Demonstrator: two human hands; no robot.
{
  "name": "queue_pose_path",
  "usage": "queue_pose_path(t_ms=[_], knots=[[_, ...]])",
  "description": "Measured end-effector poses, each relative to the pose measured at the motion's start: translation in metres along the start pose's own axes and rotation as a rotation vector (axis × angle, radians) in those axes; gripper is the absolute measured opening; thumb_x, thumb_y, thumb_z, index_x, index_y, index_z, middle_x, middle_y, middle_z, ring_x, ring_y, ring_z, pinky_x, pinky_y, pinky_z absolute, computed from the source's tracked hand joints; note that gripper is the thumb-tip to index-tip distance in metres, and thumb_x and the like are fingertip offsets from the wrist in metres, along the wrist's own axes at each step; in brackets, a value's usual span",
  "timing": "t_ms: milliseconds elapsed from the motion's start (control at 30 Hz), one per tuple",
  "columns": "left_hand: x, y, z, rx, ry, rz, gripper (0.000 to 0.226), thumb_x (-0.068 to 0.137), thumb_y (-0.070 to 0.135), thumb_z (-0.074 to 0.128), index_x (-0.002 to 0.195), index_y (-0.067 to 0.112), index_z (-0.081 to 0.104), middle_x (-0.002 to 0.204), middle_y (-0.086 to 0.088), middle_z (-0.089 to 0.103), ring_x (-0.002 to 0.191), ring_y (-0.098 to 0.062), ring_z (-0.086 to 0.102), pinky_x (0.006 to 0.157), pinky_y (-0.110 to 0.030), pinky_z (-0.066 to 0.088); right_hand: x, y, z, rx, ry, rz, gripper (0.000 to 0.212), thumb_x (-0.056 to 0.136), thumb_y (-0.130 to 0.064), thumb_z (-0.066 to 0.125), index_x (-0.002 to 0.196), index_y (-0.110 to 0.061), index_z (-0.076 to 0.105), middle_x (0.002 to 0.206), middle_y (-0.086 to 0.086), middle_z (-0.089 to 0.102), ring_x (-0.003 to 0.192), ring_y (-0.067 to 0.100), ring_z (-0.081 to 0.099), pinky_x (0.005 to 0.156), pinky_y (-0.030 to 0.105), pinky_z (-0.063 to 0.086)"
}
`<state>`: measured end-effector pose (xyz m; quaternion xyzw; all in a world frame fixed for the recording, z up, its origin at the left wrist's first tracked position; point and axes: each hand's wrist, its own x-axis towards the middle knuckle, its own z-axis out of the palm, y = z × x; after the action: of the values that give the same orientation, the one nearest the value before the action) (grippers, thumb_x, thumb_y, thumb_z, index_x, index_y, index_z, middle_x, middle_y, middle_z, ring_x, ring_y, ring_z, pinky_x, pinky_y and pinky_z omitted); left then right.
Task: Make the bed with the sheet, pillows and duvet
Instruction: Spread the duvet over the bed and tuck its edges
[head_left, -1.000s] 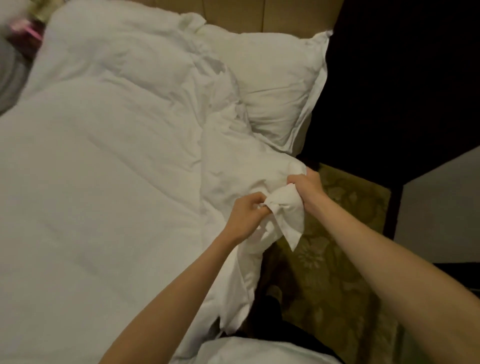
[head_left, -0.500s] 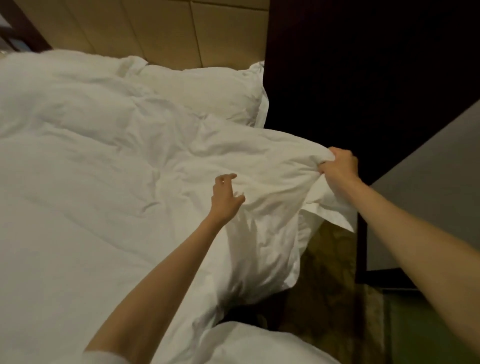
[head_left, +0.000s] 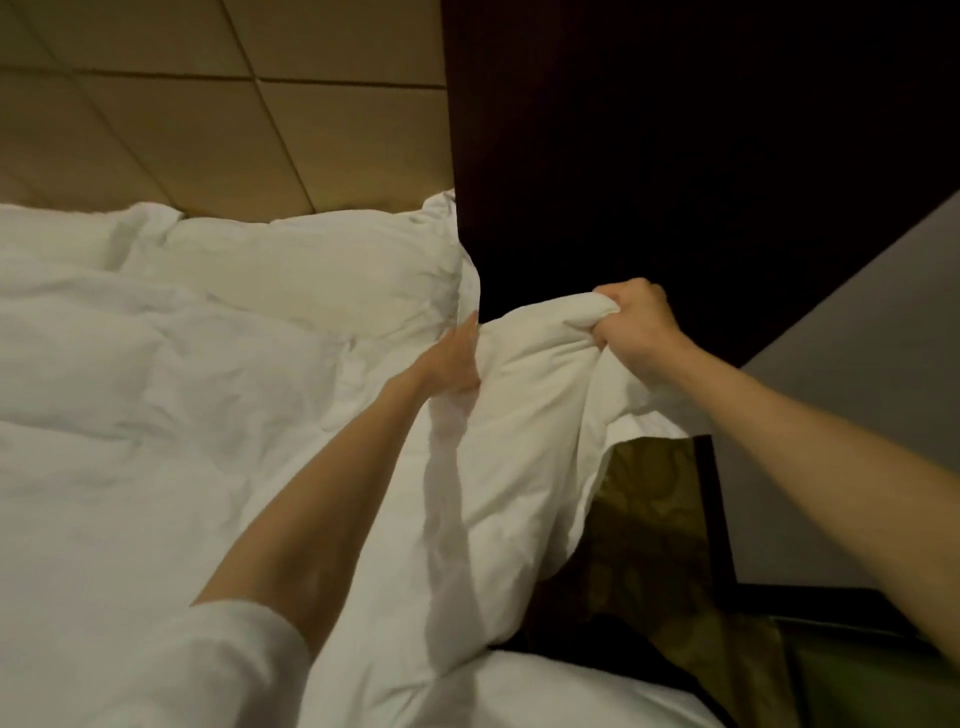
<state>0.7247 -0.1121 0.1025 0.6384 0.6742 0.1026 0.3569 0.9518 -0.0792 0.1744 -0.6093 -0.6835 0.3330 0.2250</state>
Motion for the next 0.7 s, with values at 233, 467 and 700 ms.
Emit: queue_pose_path(t_ms=[233, 467, 700], knots=[[0.042, -0.009, 0.029, -0.075, 0.283, -0.236, 0.026, 0.097, 0.023, 0.048, 0.114, 0.009, 0.062, 0.115, -0.015, 0.064, 0.108, -0.035, 0.057, 0.078, -0.035, 0.038, 0.048, 0.055, -0.012, -0.084, -0.059, 0.078, 0.023, 0.058, 0.006, 0.055, 0.053, -0.013, 0.043, 0.056, 0.002, 0.042, 0.057, 0.018, 0.043, 0.053, 0.028, 0.029], [0.077, 0.034, 0.003, -0.211, 0.895, -0.169, 0.013, 0.087, 0.010, 0.049, 0.078, 0.002, 0.052, 0.087, -0.011, 0.053, 0.077, -0.028, 0.050, 0.062, -0.030, 0.026, 0.122, 0.092, 0.000, -0.132, -0.100, 0.081, 0.030, 0.064, 0.009, 0.058, 0.086, -0.010, 0.065, 0.085, 0.016, 0.063, 0.077, 0.034, 0.059, 0.062, 0.042, 0.053], [0.097, 0.015, 0.060, -0.202, 0.678, -0.110, 0.021, 0.086, -0.003, 0.049, 0.105, -0.001, 0.057, 0.110, -0.018, 0.050, 0.096, -0.033, 0.051, 0.084, -0.048, 0.044, 0.160, 0.122, 0.036, -0.365, -0.246, 0.187, 0.034, 0.090, -0.005, 0.054, 0.124, -0.006, 0.053, 0.118, 0.019, 0.058, 0.105, 0.036, 0.056, 0.081, 0.040, 0.048]])
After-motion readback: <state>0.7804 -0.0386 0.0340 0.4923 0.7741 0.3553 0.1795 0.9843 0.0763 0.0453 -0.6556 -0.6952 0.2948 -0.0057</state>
